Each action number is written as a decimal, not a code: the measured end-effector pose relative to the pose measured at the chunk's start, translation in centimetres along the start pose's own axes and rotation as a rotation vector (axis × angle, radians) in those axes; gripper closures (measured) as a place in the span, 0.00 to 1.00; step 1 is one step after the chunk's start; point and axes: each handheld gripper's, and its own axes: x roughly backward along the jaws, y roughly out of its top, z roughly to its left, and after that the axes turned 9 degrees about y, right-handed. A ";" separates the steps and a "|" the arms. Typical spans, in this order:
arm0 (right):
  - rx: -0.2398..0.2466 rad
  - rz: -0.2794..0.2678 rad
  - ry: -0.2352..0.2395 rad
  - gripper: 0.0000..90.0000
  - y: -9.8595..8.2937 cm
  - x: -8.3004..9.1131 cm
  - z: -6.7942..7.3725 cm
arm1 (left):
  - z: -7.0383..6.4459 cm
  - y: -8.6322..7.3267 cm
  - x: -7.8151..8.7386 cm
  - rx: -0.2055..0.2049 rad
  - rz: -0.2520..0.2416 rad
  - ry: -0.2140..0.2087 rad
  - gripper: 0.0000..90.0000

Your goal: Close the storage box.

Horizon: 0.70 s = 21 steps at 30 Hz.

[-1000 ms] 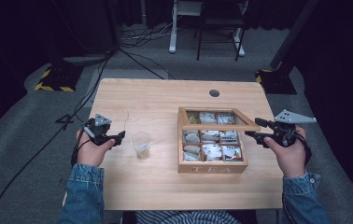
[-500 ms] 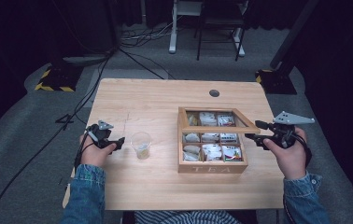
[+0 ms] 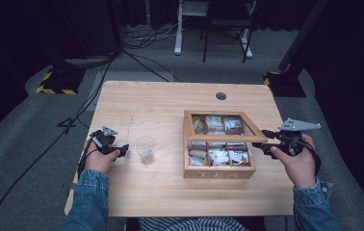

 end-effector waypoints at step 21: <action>0.028 0.086 0.020 0.45 -1.9 -0.8 1.2 | -0.2 -0.2 -0.6 -0.015 0.002 -0.011 0.35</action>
